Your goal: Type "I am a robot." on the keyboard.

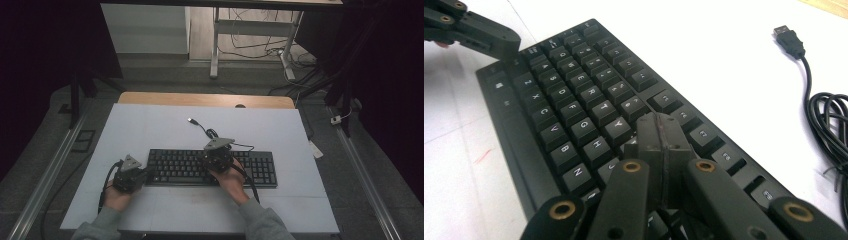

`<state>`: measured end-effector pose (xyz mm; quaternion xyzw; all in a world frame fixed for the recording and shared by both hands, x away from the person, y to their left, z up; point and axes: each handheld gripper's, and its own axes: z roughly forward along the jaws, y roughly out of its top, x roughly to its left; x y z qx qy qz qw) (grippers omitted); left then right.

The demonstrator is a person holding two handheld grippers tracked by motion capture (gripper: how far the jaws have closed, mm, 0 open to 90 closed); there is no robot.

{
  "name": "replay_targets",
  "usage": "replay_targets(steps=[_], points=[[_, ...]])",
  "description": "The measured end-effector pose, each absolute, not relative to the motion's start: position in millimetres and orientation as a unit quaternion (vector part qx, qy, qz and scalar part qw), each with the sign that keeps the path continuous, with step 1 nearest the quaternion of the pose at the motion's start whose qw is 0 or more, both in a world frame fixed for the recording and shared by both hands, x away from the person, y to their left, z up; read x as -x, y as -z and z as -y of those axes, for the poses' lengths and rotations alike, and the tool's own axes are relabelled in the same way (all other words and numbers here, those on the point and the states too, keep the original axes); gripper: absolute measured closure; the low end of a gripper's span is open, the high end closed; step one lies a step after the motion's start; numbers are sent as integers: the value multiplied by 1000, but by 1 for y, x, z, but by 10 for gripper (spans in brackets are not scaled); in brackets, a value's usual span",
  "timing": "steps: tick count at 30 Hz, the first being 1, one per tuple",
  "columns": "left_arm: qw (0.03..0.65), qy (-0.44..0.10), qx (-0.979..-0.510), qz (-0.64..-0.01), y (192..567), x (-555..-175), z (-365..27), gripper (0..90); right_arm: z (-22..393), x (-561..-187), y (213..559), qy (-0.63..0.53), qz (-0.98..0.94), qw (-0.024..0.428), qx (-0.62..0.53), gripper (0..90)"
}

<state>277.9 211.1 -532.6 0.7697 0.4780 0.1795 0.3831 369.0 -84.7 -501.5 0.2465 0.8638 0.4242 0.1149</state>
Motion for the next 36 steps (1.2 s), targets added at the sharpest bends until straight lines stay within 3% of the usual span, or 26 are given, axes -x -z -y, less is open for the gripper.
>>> replay_targets(steps=[4,6,9,16,36], points=[[393,-182,-768,-472,530,-276,-211,891,92,-367,501,-424,-865,110,-245,896],[399,-182,-769,-466,530,-275,-212,883,97,-366,501,-430,-862,108,-246,814],[404,-183,-768,-461,530,-274,-211,760,105,-365,500,-437,-858,105,-251,718],[404,-180,-765,-468,529,-274,-212,468,125,-359,496,-454,-846,103,-259,597],[412,-169,-766,-464,525,-271,-216,354,178,-330,497,-461,-836,116,-275,516]])
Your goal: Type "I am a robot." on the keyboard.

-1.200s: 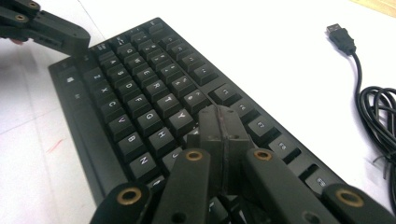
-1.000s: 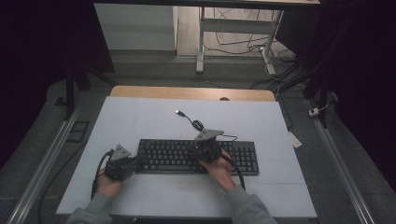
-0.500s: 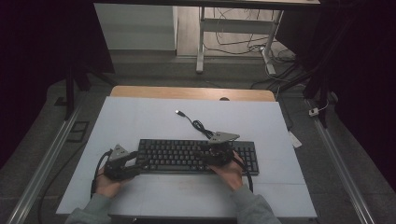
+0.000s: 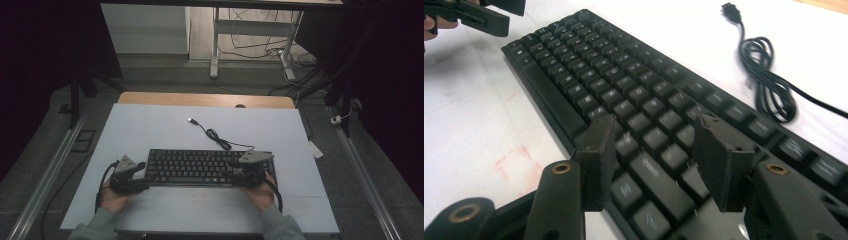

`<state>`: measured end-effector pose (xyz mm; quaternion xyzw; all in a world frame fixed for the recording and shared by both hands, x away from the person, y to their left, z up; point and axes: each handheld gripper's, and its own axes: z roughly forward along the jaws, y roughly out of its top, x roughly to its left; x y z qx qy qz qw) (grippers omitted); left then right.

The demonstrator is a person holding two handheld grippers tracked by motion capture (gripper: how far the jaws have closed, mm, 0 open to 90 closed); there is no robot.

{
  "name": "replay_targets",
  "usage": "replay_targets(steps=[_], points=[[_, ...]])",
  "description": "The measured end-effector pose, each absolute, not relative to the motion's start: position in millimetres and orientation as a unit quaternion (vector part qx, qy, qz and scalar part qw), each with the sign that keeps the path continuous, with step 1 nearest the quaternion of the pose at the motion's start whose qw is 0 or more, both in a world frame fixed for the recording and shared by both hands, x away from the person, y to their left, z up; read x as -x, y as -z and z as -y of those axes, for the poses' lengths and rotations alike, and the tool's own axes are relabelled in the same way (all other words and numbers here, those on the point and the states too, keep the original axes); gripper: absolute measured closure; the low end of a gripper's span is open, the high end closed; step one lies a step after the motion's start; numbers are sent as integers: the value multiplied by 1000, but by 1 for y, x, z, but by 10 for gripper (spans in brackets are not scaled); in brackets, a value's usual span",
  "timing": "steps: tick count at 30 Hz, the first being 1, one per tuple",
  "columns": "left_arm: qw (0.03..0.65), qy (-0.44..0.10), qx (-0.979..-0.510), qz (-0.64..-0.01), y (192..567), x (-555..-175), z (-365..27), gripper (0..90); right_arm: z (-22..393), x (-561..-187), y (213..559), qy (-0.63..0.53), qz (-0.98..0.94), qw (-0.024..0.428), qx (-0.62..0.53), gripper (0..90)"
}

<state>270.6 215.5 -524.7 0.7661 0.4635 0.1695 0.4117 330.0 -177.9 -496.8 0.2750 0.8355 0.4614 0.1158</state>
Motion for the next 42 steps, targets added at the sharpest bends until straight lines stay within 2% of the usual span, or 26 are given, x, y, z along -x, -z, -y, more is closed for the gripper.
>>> replay_targets(steps=[6,17,29,34,42], points=[[412,-171,-766,-462,525,-271,-215,349,201,-322,496,-467,-827,122,-287,515],[420,-175,-773,-443,514,-267,-213,387,201,-327,499,-468,-828,117,-287,517],[398,-171,-804,-407,490,-276,-184,488,201,-327,500,-467,-830,113,-283,514],[400,-165,-812,-391,480,-286,-176,591,204,-328,500,-473,-826,111,-287,514],[396,-150,-833,-356,478,-301,-158,853,205,-329,502,-475,-823,110,-291,513]])
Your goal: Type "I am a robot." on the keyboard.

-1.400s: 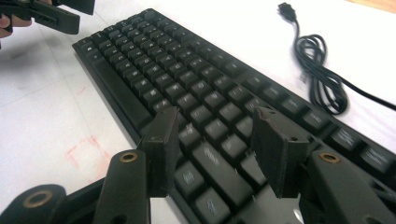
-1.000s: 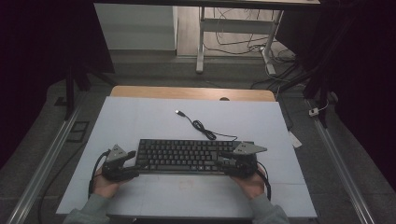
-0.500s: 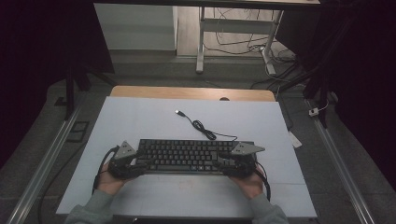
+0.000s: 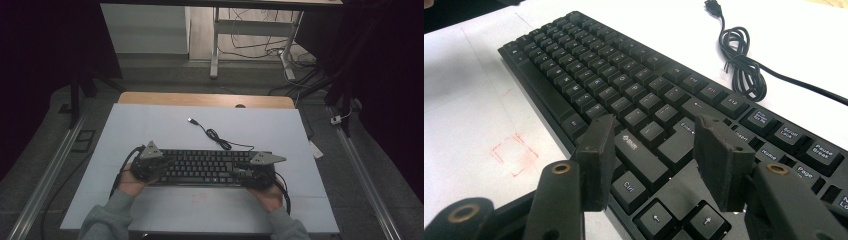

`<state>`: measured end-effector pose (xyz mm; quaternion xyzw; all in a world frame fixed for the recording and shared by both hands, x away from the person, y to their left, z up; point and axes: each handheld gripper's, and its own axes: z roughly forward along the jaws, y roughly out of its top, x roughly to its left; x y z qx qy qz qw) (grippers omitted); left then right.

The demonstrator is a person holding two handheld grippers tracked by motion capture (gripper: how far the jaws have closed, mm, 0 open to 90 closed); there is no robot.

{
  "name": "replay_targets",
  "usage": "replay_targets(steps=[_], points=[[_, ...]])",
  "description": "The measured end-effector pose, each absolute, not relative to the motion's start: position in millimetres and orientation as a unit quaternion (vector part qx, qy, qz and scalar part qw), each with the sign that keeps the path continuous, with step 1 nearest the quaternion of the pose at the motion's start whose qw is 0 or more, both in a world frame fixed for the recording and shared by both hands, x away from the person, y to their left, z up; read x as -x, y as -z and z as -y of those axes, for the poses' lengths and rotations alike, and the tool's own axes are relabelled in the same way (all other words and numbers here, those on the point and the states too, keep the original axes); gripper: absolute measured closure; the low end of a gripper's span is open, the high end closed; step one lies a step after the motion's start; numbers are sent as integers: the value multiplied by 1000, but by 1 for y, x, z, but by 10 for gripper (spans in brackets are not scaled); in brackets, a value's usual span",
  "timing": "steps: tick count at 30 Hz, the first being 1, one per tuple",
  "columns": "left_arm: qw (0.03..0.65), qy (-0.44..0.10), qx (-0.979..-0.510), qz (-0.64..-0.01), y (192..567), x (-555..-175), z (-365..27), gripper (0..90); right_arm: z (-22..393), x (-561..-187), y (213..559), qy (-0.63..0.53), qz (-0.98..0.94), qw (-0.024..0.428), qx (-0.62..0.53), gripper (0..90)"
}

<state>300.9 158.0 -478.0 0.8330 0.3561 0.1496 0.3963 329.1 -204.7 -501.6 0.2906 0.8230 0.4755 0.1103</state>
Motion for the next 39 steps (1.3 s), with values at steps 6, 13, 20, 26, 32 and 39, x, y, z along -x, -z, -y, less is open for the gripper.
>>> replay_targets(steps=[6,13,20,26,32,39], points=[[380,-126,-848,-347,491,-306,-154,891,203,-330,503,-468,-828,107,-290,511],[367,-106,-864,-329,499,-305,-147,891,200,-331,506,-466,-829,104,-289,509],[351,-91,-878,-313,506,-304,-135,891,200,-329,506,-462,-832,107,-287,507],[346,-85,-882,-307,509,-303,-132,891,202,-329,505,-462,-832,108,-288,507],[341,-82,-883,-311,512,-304,-133,891,200,-330,507,-462,-832,105,-288,505],[335,-79,-886,-311,516,-306,-132,891,200,-330,507,-459,-834,106,-288,504]])
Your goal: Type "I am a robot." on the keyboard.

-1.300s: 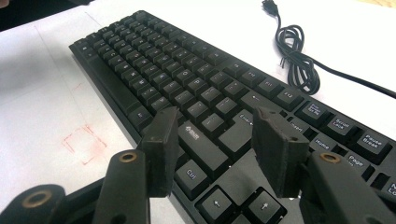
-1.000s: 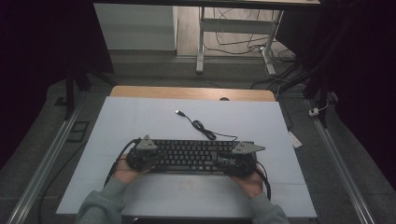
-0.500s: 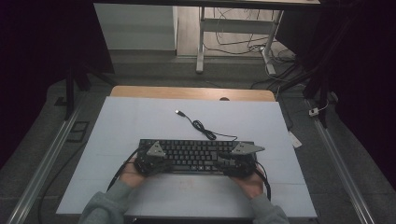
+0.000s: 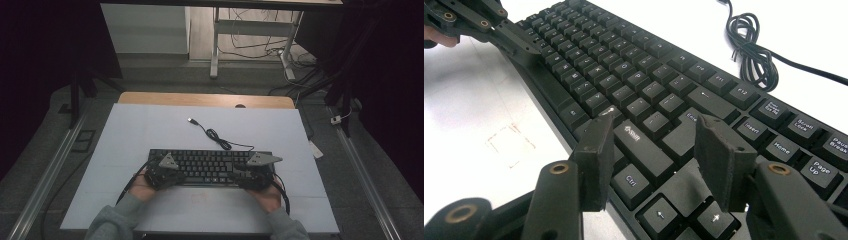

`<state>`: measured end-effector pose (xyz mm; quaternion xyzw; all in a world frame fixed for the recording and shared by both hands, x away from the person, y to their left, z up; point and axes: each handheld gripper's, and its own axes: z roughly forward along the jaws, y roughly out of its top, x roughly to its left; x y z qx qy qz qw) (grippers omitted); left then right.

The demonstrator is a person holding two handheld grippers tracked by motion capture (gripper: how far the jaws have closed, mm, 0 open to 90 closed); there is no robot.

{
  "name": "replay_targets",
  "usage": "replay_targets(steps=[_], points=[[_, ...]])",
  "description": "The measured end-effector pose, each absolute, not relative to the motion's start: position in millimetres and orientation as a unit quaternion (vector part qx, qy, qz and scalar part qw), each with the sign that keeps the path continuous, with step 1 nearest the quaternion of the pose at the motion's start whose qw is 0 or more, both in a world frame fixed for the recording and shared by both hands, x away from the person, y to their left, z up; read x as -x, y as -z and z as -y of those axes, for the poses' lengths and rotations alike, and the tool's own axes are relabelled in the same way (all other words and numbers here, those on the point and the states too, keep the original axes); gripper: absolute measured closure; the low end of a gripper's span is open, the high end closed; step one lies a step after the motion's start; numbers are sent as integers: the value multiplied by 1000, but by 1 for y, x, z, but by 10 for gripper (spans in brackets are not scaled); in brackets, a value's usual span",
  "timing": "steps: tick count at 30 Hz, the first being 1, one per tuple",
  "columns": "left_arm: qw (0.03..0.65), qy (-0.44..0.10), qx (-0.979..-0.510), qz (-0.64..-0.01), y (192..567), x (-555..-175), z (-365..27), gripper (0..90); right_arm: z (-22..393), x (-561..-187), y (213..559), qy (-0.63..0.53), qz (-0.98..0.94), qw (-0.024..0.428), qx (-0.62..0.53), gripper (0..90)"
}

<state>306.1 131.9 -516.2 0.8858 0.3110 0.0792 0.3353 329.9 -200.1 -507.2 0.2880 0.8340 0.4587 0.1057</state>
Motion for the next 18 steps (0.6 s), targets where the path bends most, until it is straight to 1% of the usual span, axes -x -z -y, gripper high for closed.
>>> replay_targets(steps=[2,4,8,16,17,18], points=[[327,-82,-889,-312,518,-306,-131,891,200,-330,507,-460,-833,106,-288,504],[335,-82,-885,-314,520,-306,-131,892,199,-330,508,-460,-833,106,-287,504],[331,-95,-886,-312,518,-305,-132,892,199,-330,508,-458,-835,106,-285,504],[365,-107,-862,-334,506,-303,-143,890,199,-331,508,-458,-835,108,-284,504],[370,-108,-857,-341,504,-302,-145,881,199,-331,508,-458,-835,108,-284,504],[375,-111,-851,-351,503,-303,-148,841,199,-331,508,-458,-835,108,-285,504]])
